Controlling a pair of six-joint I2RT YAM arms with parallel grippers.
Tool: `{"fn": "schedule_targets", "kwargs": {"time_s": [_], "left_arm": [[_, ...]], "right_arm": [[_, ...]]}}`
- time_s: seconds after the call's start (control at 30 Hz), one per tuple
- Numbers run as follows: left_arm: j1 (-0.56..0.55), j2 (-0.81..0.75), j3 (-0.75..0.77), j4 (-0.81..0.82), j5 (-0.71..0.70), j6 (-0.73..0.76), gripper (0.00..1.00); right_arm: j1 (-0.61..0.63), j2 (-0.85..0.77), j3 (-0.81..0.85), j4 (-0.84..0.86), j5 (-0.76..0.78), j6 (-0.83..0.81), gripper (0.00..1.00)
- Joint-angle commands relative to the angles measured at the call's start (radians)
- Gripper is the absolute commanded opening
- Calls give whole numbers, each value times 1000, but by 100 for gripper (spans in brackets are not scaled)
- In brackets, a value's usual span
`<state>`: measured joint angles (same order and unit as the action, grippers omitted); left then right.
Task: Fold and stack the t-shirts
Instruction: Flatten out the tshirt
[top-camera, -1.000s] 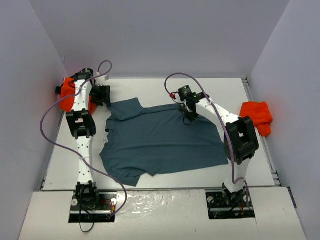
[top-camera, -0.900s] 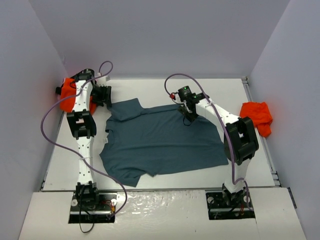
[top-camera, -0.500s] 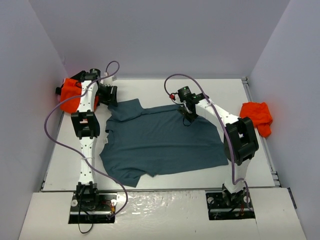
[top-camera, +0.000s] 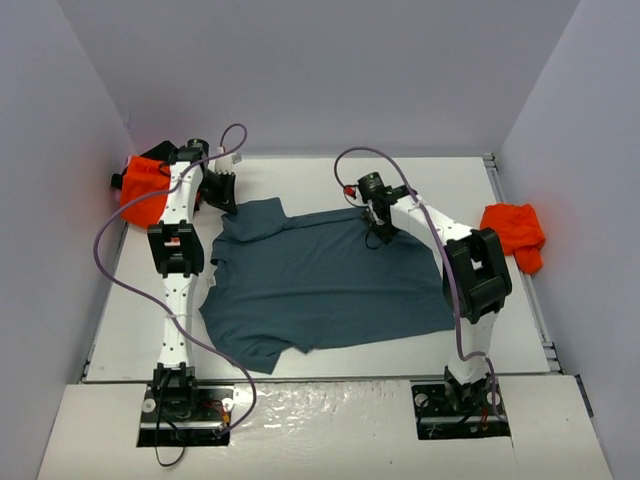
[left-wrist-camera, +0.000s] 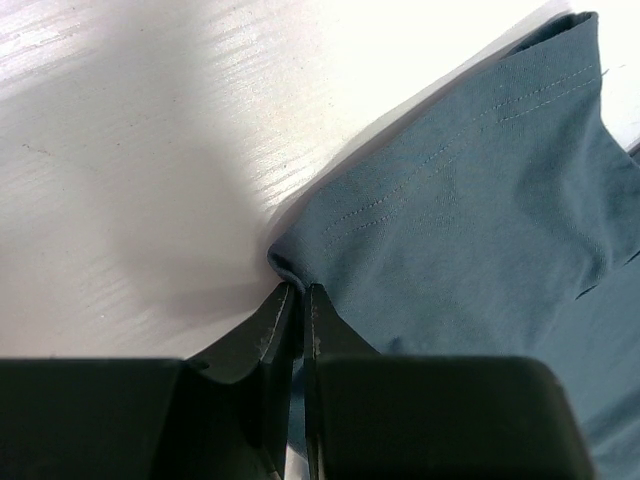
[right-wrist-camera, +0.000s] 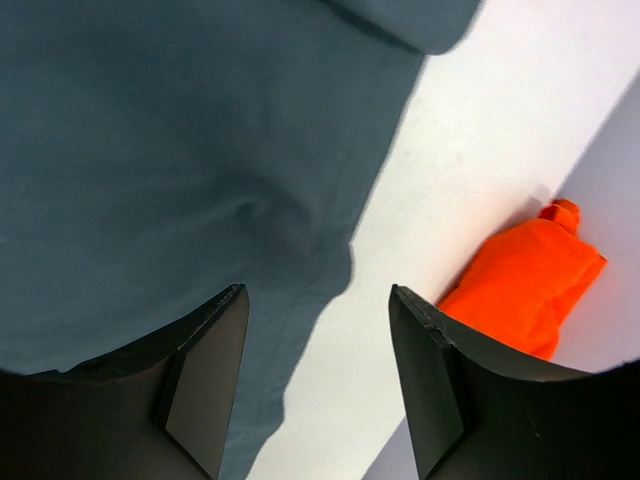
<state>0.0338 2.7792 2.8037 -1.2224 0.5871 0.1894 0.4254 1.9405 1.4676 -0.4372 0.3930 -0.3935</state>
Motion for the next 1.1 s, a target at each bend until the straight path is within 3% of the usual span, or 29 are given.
{"fn": "schedule_targets", "kwargs": {"time_s": [0.0, 0.33, 0.9, 1.07], "left_arm": [[1, -35, 0, -28, -46, 18, 0], [0, -135, -55, -25, -54, 30, 0], [-9, -162, -79, -34, -75, 53, 0], [-11, -155, -79, -38, -73, 58, 0]], "right_arm": [[-33, 41, 83, 34, 116, -37, 55], [-105, 248, 252, 66, 110, -136, 52], [-112, 373, 398, 176, 159, -255, 50], [-114, 419, 412, 187, 151, -267, 43]]}}
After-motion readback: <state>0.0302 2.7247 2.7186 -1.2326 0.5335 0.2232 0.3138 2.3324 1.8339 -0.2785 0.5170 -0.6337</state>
